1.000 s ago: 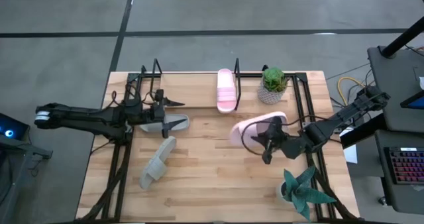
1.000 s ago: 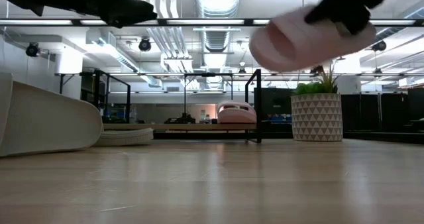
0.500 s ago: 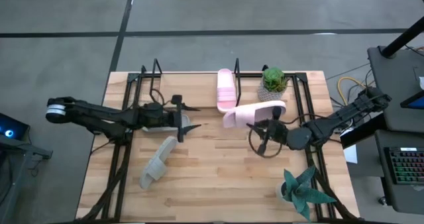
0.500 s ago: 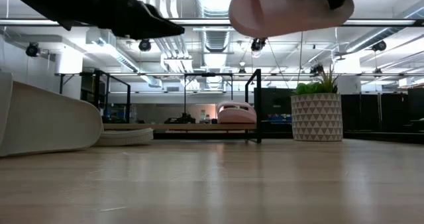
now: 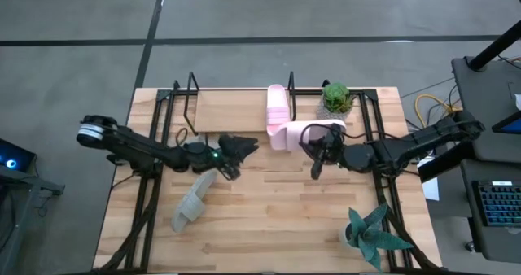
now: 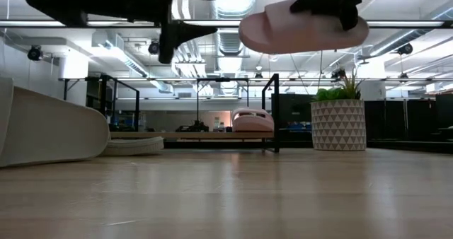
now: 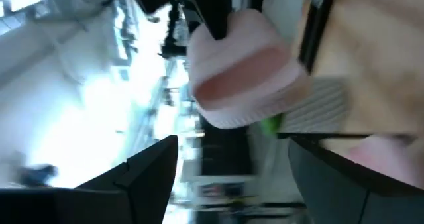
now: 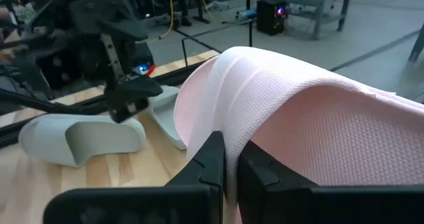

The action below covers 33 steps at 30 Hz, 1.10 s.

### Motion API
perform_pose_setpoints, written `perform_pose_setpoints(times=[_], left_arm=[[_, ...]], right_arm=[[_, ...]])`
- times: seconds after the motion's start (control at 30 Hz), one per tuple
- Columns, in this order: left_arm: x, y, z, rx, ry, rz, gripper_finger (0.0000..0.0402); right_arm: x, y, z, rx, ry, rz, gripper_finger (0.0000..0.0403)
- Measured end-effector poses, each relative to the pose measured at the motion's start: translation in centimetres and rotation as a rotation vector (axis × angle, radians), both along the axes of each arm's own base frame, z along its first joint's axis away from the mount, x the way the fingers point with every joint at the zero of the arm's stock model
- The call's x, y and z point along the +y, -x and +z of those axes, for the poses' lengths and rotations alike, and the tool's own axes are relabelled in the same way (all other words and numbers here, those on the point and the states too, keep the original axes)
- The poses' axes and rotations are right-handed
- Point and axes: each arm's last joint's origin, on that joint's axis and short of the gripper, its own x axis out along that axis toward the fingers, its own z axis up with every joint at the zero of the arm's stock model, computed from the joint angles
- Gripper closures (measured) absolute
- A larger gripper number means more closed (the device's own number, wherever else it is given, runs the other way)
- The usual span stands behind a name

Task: Pick and place slides into the shelf
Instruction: Put the pink slide on the shelf

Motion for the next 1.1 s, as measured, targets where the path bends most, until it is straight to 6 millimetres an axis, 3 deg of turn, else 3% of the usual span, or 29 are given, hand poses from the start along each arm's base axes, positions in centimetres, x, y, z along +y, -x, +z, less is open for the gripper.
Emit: perform_pose_setpoints(times=[0.27,0.43,0.93,1.1], left_arm=[[-0.2,-2.0,-2.7,0.102,-0.463,0.109,0.0134],[-0.2,-3.2,-3.6,0.091,-0.606,0.184,0.0134],[-0.5,-6.4,-3.8,0.081,-0.615,0.236,0.0135],[-0.5,-6.8,-3.8,0.085,-0.615,0.235,0.0161]], right_arm=[[-0.9,-0.4,0.5,-0.023,-0.063,0.025,0.0392],[-0.8,-0.4,1.2,-0.019,-0.069,0.041,0.0392],[-0.8,-0.4,1.3,0.001,-0.083,0.057,0.0392],[-0.8,-0.4,1.3,0.003,-0.083,0.057,0.0392]])
